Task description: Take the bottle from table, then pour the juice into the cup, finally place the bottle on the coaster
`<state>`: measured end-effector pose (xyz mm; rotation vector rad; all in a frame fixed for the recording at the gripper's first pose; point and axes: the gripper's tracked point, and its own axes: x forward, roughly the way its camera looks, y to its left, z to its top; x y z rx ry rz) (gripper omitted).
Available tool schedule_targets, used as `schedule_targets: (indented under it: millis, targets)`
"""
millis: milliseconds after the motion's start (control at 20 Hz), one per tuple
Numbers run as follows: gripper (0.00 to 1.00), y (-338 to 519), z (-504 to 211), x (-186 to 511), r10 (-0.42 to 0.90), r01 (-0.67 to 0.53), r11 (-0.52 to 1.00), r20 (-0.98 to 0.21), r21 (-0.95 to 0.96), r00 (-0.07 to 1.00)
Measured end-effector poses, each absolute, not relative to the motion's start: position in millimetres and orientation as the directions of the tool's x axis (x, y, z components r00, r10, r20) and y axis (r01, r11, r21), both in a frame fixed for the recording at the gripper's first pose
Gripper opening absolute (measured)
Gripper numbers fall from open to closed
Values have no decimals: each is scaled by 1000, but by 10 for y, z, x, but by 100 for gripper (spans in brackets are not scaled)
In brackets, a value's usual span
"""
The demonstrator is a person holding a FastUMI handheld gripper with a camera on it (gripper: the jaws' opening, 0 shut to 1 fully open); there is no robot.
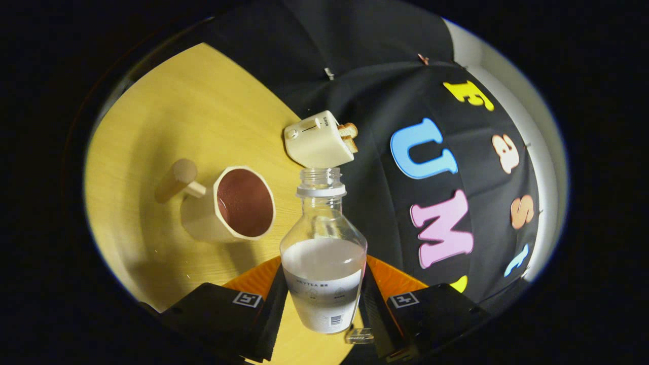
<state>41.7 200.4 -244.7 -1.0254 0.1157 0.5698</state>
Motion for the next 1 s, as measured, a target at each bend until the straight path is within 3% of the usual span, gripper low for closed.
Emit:
schedule_targets:
  millis: [150, 300, 450, 750, 1000]
  targets:
    - [76, 2020, -2386, 403, 416, -528, 529, -339, -664, 844]
    - [76, 2103, -2403, 375, 477, -589, 683, -348, -431, 807]
    - [76, 2096, -2310, 422, 486, -571, 783, -332, -246, 809]
    - [75, 1902, -2315, 698, 500, -531, 847, -327, -7, 802]
    - [75, 1699, -1982, 1078, 491, -484, 871, -156, 85, 857]
